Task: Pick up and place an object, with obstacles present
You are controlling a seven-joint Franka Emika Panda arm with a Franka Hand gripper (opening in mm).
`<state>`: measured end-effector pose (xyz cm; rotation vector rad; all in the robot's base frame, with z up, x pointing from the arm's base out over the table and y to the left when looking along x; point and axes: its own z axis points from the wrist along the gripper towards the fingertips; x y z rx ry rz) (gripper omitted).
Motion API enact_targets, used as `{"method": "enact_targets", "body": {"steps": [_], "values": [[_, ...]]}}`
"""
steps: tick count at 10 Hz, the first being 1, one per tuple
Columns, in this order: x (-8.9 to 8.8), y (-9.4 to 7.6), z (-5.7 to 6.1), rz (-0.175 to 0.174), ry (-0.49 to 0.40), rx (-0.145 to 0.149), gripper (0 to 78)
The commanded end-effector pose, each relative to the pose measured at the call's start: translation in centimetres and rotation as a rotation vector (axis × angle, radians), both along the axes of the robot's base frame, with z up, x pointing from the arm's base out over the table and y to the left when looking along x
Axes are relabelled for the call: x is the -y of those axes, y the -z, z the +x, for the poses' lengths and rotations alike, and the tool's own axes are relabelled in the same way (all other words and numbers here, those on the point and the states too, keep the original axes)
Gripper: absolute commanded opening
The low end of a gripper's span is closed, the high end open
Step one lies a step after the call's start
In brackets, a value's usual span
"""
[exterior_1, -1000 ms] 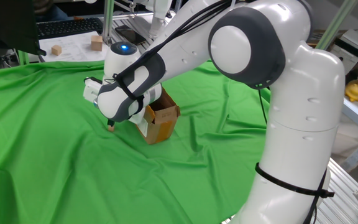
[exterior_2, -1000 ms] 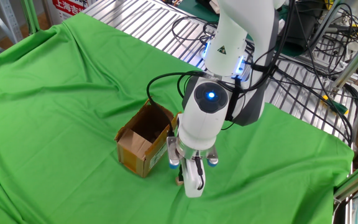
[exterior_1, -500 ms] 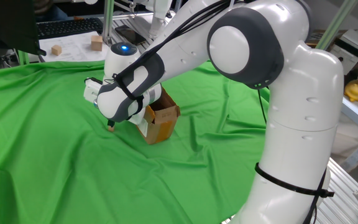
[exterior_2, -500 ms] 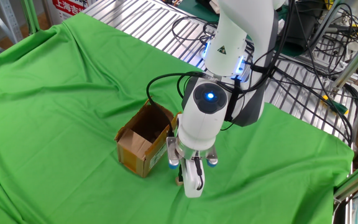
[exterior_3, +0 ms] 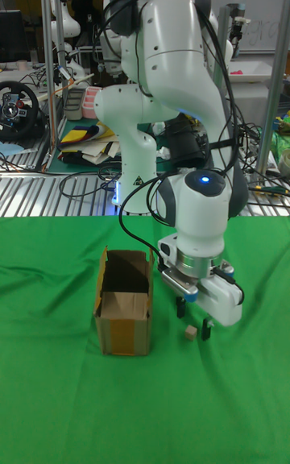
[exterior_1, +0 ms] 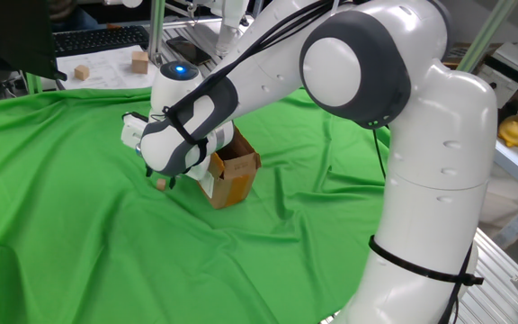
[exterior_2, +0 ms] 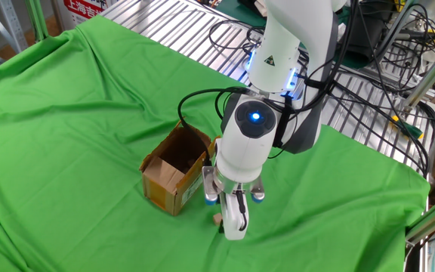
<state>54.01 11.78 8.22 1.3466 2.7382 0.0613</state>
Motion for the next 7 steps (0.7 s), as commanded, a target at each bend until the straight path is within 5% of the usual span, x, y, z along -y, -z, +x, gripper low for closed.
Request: {"method": "enact_targets", "body": {"steps": [1, 5, 7], "values": [[0.0, 0.1, 0.1, 0.004, 0.003, 0.001, 77.5], [0.0, 0.1, 0.1, 0.004, 0.003, 0.001, 77.5], [0.4, 1.5, -0.1, 0.009, 0.026, -0.002, 77.5]]}}
